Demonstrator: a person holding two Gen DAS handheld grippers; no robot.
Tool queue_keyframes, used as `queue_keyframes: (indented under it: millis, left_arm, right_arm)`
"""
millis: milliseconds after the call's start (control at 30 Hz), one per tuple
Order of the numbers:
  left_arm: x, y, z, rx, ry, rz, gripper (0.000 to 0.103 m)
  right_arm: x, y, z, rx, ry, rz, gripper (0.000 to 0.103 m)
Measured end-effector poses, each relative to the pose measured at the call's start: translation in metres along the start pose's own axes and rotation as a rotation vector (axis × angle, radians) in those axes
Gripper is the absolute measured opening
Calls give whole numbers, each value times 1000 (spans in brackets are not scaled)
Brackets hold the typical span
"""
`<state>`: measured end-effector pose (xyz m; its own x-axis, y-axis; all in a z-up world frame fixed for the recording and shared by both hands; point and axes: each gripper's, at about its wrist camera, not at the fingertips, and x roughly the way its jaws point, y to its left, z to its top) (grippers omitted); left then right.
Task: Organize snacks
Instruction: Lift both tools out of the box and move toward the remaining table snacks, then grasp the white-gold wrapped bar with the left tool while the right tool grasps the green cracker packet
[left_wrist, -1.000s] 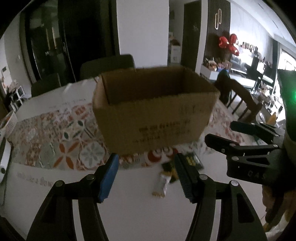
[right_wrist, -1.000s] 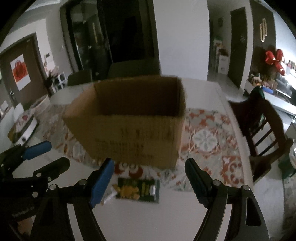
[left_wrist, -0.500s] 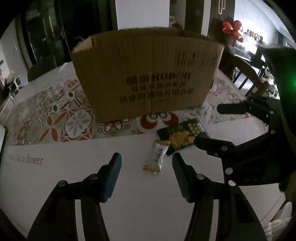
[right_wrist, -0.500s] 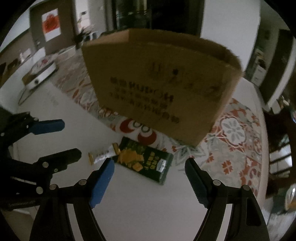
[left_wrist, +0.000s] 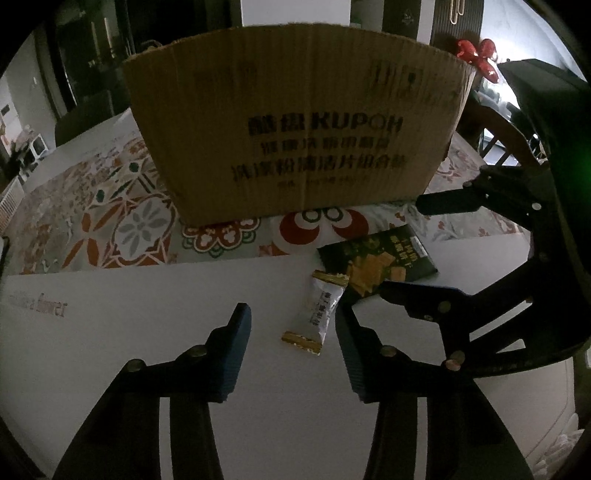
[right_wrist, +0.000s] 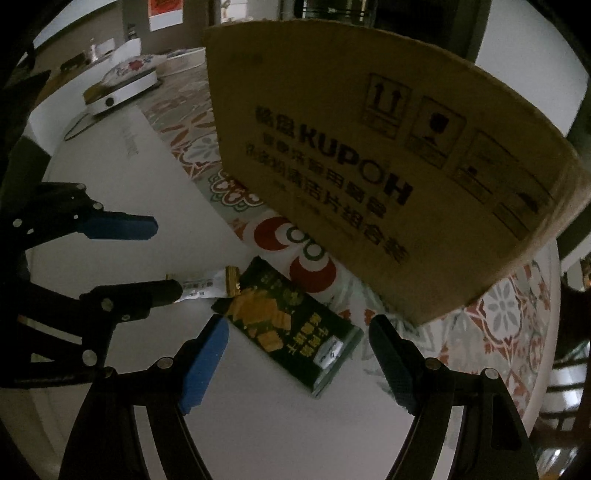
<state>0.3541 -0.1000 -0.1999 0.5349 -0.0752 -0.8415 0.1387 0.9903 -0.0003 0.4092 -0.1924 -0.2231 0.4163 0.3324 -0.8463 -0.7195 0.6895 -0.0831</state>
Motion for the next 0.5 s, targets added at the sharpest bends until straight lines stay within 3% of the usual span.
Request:
queue_keyframes:
  millis: [500]
  left_arm:
    - [16, -9, 4, 3, 46, -51, 32]
  right_arm:
    - [19, -1, 3, -94, 37, 84, 79]
